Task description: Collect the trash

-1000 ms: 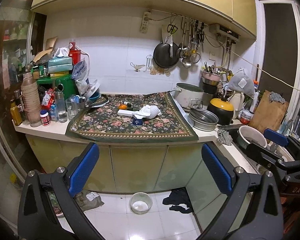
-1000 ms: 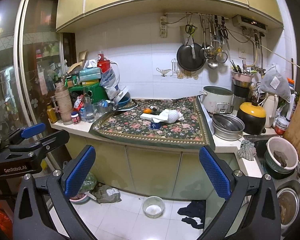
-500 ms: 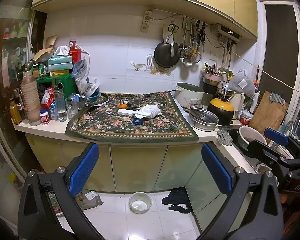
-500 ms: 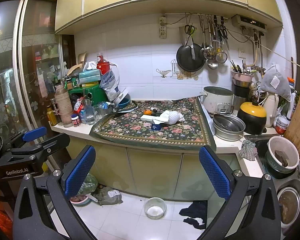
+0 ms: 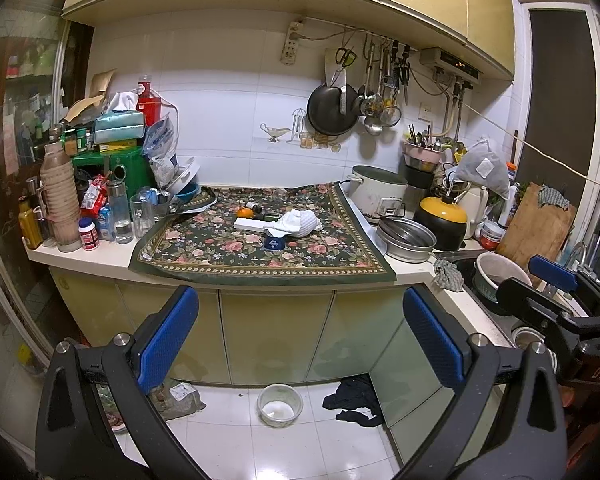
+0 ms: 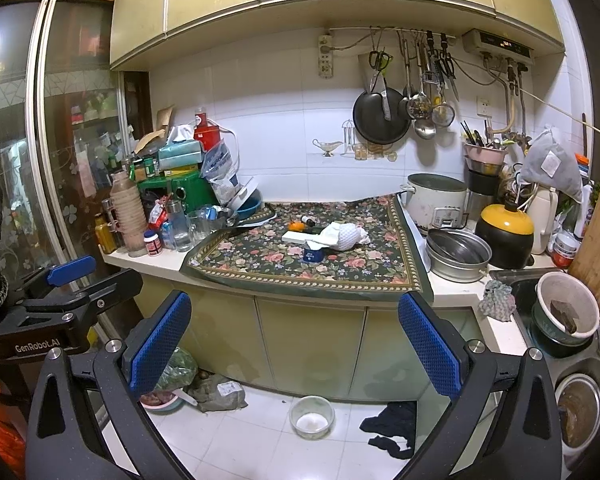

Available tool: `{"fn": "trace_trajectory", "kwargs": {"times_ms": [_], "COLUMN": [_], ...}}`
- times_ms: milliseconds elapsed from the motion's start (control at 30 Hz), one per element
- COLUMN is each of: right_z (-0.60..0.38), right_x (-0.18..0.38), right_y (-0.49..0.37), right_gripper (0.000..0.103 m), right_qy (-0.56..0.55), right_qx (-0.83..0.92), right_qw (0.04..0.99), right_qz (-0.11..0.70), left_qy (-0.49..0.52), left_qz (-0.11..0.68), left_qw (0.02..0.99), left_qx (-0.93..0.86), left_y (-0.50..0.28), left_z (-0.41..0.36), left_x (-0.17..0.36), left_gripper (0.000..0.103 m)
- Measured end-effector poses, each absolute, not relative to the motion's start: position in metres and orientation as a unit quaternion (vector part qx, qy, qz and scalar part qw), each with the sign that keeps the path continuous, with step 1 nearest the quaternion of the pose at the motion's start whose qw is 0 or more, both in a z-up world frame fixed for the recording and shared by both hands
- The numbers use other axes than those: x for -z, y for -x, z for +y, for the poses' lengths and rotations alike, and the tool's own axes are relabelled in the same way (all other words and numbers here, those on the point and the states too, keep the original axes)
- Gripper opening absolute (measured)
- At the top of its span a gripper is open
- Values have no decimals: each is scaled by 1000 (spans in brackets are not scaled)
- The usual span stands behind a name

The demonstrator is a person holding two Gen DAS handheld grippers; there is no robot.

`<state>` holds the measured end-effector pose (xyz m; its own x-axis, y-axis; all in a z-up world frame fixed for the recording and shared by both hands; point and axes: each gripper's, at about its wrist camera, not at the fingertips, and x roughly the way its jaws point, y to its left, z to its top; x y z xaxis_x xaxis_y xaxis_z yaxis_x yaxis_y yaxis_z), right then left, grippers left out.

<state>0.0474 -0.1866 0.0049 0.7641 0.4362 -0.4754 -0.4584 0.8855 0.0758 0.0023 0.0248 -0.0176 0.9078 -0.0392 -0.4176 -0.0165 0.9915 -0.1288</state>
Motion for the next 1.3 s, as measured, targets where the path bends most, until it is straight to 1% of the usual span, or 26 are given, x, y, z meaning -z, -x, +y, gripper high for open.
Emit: {"fn": "trace_trajectory", "kwargs": {"times_ms": [733,1033,1167,1300], "right_z": [-184,-176,-168,-152], "right_x": [-3,11,18,23], "right_y": [-56,-101,-127,-159], "right_gripper": [103,103,103,103], "right_qy": [18,13,12,8], "right_qx": [-244,-221,-200,-177], "right_qw": [936,939,946,951], "right_qz": [251,262,256,255], "left_qy": [73,68,65,57], "left_qz": [209,216,207,215], "left_qw": [975,974,976,975], "left_qx": [-18,-17,-14,0], "left_y": [-9,-68,-114,-164], "left_z": [19,33,54,76], "left_x": [23,29,34,37], "left_gripper": [103,103,103,102]}}
